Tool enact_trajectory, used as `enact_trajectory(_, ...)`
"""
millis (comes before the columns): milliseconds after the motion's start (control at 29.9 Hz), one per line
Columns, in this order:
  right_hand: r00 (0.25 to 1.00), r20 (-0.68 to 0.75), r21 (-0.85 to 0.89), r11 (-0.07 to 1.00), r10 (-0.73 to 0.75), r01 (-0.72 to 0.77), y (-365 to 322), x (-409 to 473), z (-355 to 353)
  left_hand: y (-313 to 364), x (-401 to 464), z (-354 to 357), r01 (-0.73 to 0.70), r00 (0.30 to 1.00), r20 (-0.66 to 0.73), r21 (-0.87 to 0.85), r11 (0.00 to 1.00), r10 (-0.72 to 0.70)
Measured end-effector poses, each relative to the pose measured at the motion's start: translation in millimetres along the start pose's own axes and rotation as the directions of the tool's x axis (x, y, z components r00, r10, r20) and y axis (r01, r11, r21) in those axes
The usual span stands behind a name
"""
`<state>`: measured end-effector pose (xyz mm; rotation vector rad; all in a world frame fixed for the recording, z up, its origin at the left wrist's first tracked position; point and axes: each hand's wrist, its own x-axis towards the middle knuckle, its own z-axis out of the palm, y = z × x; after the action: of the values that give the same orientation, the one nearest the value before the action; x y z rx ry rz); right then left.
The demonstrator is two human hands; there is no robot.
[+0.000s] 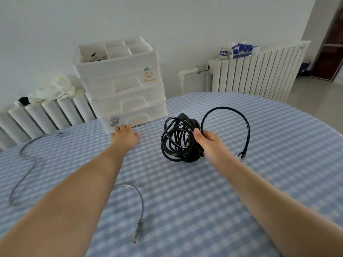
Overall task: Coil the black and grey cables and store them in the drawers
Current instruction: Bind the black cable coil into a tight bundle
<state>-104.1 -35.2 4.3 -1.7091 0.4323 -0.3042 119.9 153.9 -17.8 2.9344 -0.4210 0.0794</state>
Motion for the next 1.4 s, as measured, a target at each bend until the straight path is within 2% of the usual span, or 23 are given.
enact_trajectory(167, 1.0, -0.005, 0.064, 0.998, 0.022, -0.022, 1.4, -0.2, 1.0, -5.3, 8.2, 5.2, 0.037, 0.996, -0.085, -0.023, 0.999, -0.039)
enact_trajectory(301, 1.0, -0.015, 0.064, 0.998, 0.003, -0.002, 0.6, -0.3, -0.9, -3.0, 12.8, 8.5, 0.048, 0.996, -0.073, 0.015, 0.999, -0.047)
enact_trajectory(535, 1.0, -0.018, 0.081, 0.997, -0.009, 0.01, 2.8, 1.2, -1.8, -1.9, 10.8, 11.8, 0.168, 0.985, -0.049, 0.068, 0.983, -0.165)
enact_trajectory(735, 1.0, -0.004, 0.089, 0.996, -0.022, 0.023, 2.4, 0.5, -2.8, 3.2, 7.5, 9.7, 0.082, 0.991, -0.118, 0.138, 0.987, -0.066)
enact_trajectory(835, 1.0, -0.003, 0.083, 0.996, -0.024, 0.024, 2.5, 0.3, -3.3, 7.9, 4.7, 5.1, 0.048, 0.999, 0.015, 0.099, 0.994, -0.049)
enact_trajectory(936, 1.0, -0.002, 0.067, 0.997, -0.024, 0.025, 1.0, -0.3, -4.5, 17.4, -4.0, 2.6, -0.026, 0.991, 0.134, 0.186, 0.982, 0.001)
enact_trajectory(1002, 0.999, -0.001, 0.065, 0.997, -0.035, 0.035, 1.4, -0.2, -5.4, 25.3, -10.5, 2.1, -0.066, 0.993, 0.113, 0.199, 0.978, 0.044)
enact_trajectory(1069, 0.999, 0.005, 0.07, 0.997, -0.039, 0.039, 1.2, -0.7, -5.7, 33.7, -19.6, 0.8, -0.111, 0.992, 0.077, 0.117, 0.987, 0.103)
enact_trajectory(1170, 0.999, 0.021, 0.046, 0.998, -0.044, 0.043, 3.2, 1.3, -7.0, 44.4, -37.6, 0.8, -0.18, 0.977, 0.126, 0.069, 0.981, 0.17)
enact_trajectory(1203, 0.999, 0.024, 0.028, 0.999, -0.044, 0.044, 3.1, 1.3, -7.4, 47.1, -43.6, -0.1, -0.194, 0.977, 0.102, 0.073, 0.978, 0.187)
enact_trajectory(1236, 0.998, 0.028, 0.001, 0.999, -0.051, 0.051, 2.6, 0.7, -8.3, 49.5, -47.5, -2.6, -0.213, 0.977, 0.015, 0.037, 0.976, 0.212)
enact_trajectory(1303, 0.996, 0.048, -0.058, 0.996, -0.068, 0.071, -0.8, -0.8, -10.5, 59.9, -58.3, -18.2, -0.286, 0.943, -0.242, -0.238, 0.928, 0.228)
enact_trajectory(1370, 0.991, 0.096, -0.14, 0.984, -0.097, 0.11, -6.8, -0.5, -13.2, 78.7, -77.3, -49.2, -0.482, 0.857, -0.449, -0.519, 0.706, 0.254)
enact_trajectory(1403, 0.984, 0.144, -0.191, 0.973, -0.103, 0.13, -10.6, -1.4, -15.5, 90.8, -90.1, -65.7, -0.59, 0.798, -0.51, -0.545, 0.596, 0.323)
